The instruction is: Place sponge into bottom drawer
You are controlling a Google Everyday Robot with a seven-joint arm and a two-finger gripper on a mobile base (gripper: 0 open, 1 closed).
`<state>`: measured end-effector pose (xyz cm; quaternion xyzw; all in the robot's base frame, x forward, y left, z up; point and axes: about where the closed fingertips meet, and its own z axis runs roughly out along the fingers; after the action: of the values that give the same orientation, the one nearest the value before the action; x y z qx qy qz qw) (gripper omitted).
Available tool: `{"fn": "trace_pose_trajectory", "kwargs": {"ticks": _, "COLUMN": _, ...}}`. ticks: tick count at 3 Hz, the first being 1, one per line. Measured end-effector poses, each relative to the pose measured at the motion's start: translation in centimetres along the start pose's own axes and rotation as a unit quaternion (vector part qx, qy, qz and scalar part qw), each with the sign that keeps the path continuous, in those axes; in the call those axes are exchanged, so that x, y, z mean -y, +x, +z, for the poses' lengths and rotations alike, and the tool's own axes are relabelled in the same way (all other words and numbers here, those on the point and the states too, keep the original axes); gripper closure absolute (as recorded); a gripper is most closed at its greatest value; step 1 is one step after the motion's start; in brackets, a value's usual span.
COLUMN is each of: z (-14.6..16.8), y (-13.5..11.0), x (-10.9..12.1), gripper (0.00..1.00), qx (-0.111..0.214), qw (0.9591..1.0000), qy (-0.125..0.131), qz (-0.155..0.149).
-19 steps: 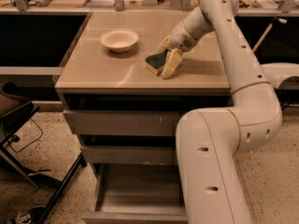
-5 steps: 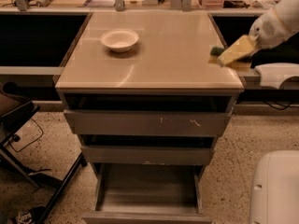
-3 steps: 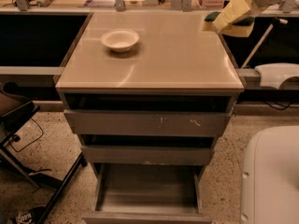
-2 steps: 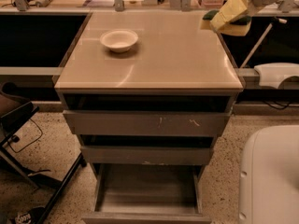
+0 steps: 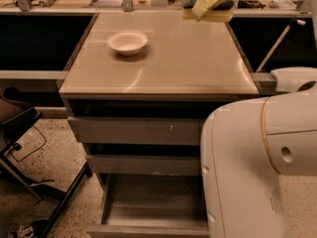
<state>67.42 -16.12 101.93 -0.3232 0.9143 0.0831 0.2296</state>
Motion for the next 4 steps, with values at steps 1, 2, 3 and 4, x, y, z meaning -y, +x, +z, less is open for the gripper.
{"fn": "trace_pose_trajectory", "kwargs": {"ticks": 1, "z": 0.4, "y": -0.7, "x": 0.4, "gripper": 1.0, "qx": 0.01, "qw": 0.9999, "qy": 0.006, "qz": 0.0}}
{"fn": "trace_pose_trajectory", "kwargs": {"ticks": 2, "z": -1.2, "y": 1.6, "x": 0.4, "gripper": 1.0, "qx": 0.005, "qw": 0.9991, "qy": -0.012, "qz": 0.039}}
{"fn": "trace_pose_trajectory", "kwargs": {"ticks": 3, "z": -6.6, "y": 4.3, "x": 0.1, "gripper": 1.0, "qx": 0.036, "qw": 0.9939, "qy": -0.018, "qz": 0.103}}
{"fn": "trace_pose_trajectory", "kwargs": {"ticks": 4, "z": -10.0, "y": 5.7, "x": -0.8, "gripper": 1.0, "qx": 0.068, "qw": 0.9873, "qy": -0.041, "qz": 0.138}}
